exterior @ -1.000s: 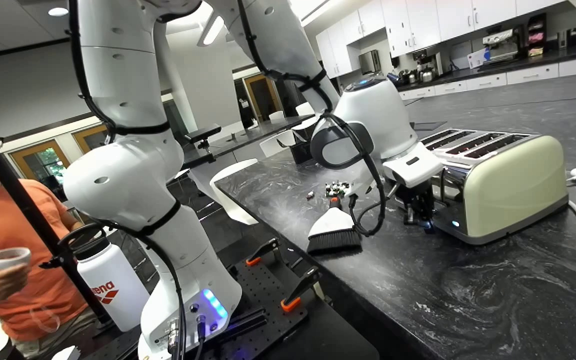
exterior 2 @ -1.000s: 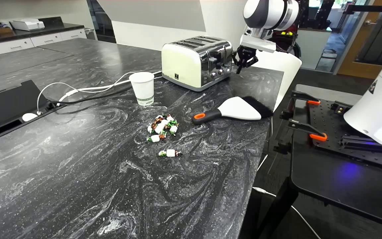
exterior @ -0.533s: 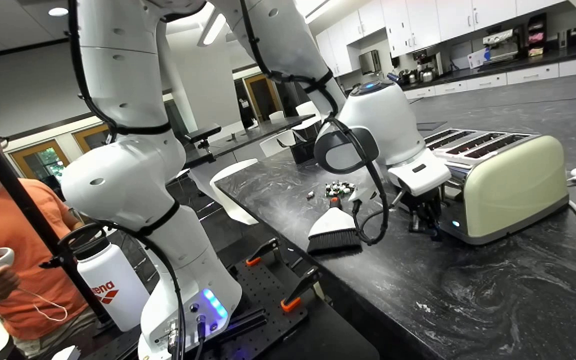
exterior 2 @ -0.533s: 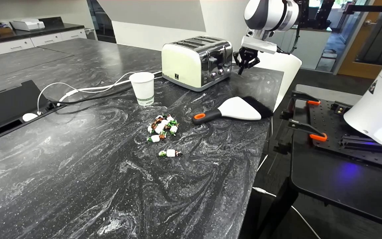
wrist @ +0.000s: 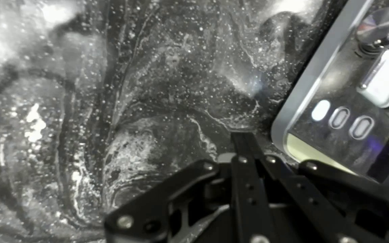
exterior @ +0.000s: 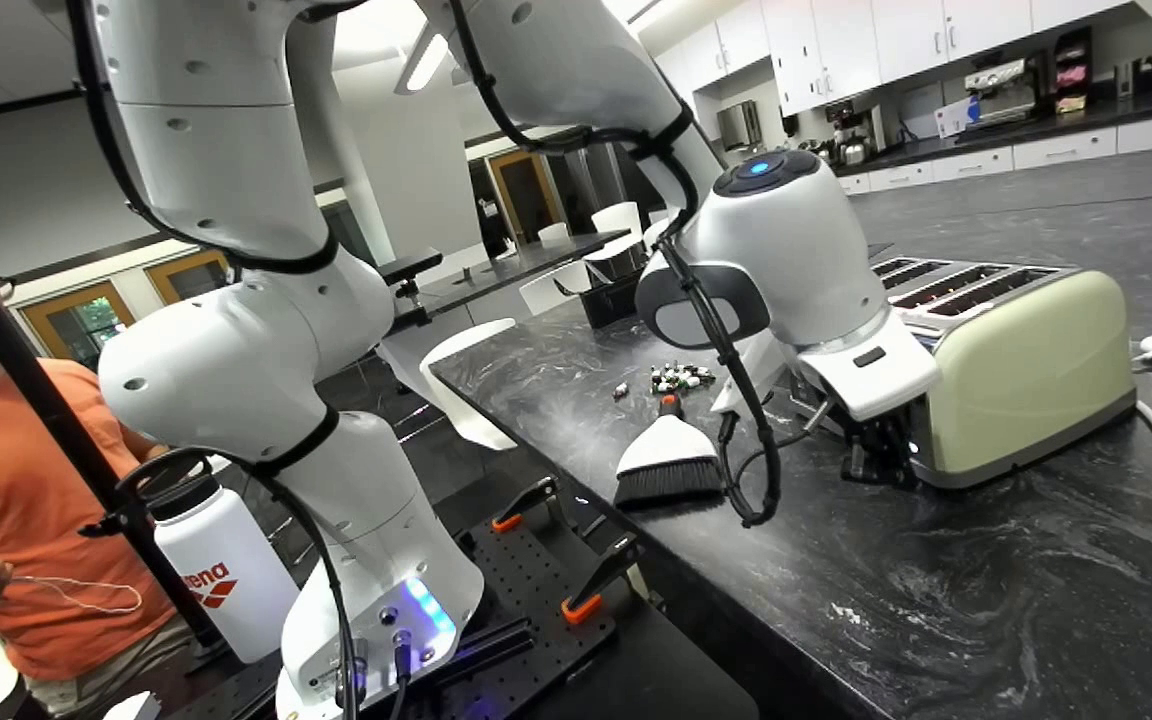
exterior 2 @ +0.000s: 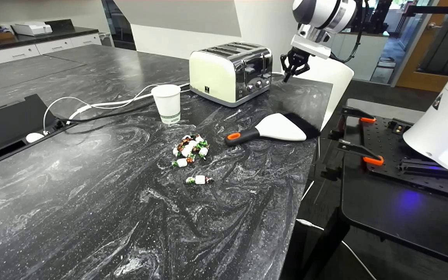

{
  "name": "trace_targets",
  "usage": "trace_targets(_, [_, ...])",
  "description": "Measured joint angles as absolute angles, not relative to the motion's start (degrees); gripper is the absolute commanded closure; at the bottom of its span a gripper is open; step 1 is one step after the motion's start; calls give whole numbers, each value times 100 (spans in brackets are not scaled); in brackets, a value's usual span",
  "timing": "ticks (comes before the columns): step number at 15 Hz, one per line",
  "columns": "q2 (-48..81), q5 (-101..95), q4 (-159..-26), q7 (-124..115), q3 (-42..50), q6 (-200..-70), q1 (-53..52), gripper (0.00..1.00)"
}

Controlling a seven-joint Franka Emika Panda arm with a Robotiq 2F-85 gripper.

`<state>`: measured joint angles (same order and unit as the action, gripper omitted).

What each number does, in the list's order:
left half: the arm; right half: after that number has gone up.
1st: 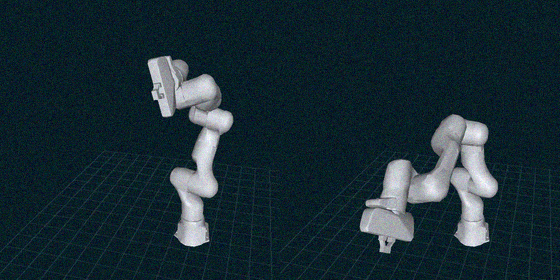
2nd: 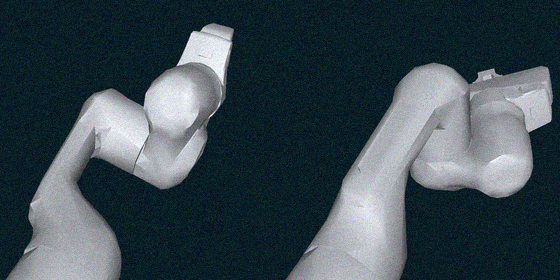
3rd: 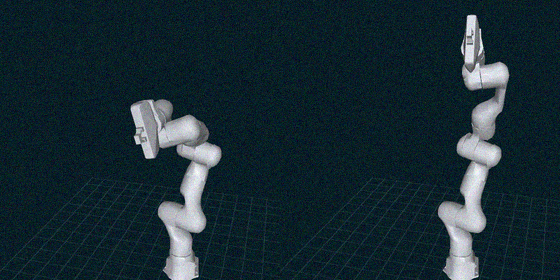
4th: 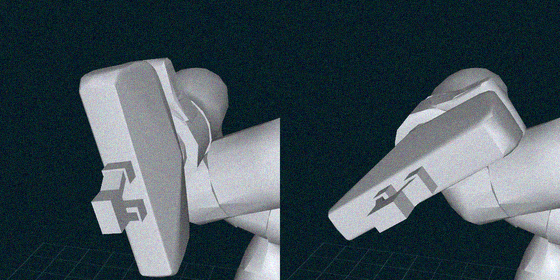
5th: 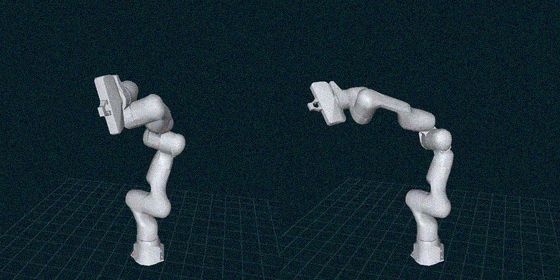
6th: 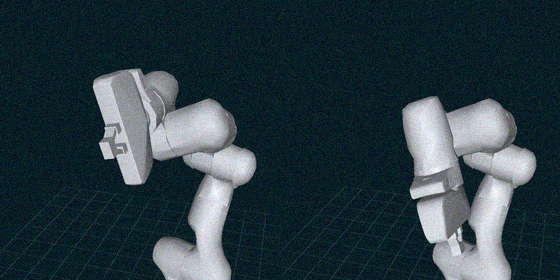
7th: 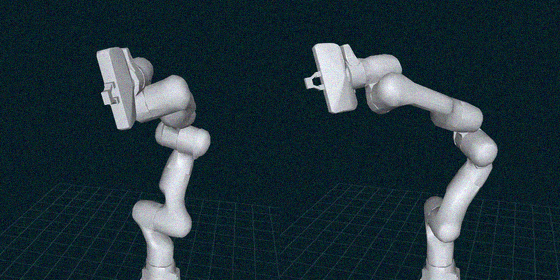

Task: Press a button on the right side of the toaster to release the right lever upwards

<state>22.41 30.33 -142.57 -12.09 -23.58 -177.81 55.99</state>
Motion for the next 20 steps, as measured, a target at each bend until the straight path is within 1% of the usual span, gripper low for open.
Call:
trace_targets(2, [2366,3347,-14160,-676,-3195,-17764,6484,100])
trace_targets(4, [2534,3405,-14143,-304,-3742,-17728,7160,100])
trace_targets(9, [2964,3361,-14171,542,-4147,-17687,7934,100])
trace_targets(16, [3819,2475,-14180,1029,-5235,-17687,9422,100])
trace_targets(20, [4190,1765,-14241,1028,-5416,-17651,9780,100])
